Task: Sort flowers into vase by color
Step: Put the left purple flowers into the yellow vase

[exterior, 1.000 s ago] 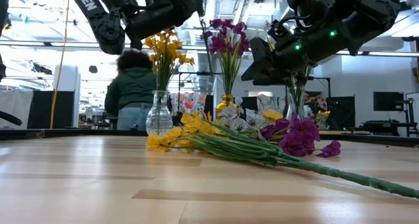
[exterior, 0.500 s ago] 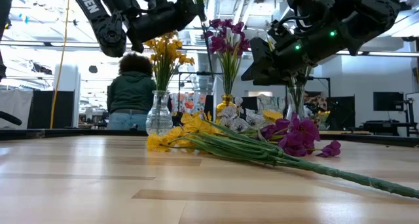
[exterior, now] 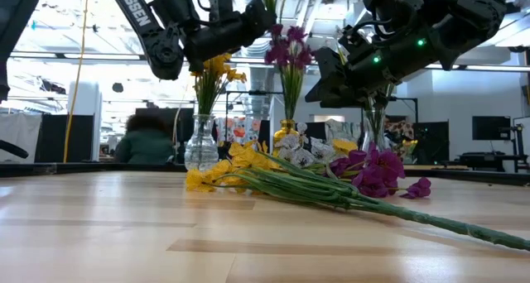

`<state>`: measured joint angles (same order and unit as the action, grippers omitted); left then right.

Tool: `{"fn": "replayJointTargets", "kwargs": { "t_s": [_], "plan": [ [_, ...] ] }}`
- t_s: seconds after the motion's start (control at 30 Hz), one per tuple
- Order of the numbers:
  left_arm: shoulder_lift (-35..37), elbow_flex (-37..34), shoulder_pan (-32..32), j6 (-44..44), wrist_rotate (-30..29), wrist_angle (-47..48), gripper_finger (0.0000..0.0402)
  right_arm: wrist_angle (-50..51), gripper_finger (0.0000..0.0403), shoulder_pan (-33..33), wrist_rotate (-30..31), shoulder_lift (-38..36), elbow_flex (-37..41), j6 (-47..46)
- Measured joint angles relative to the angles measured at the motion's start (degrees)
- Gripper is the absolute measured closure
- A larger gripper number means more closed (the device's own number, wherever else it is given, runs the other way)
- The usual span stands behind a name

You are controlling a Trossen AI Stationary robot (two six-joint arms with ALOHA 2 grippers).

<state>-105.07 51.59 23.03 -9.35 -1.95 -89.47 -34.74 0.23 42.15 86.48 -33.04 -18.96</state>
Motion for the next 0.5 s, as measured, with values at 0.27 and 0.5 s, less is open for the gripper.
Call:
{"fn": "replayJointTargets", "kwargs": {
  "t_s": [0.27,0.5],
  "plan": [
    [0.0,-0.2,0.0,0.4,-2.0,0.6,0.0392,0.1,0.0162,0.0,0.0,0.0,0.0,0.0],
    [0.0,-0.2,0.0,2.6,-4.9,4.4,0.0392,0.0,0.0162,0.0,0.0,0.0,0.0,0.0]
  ]
}}
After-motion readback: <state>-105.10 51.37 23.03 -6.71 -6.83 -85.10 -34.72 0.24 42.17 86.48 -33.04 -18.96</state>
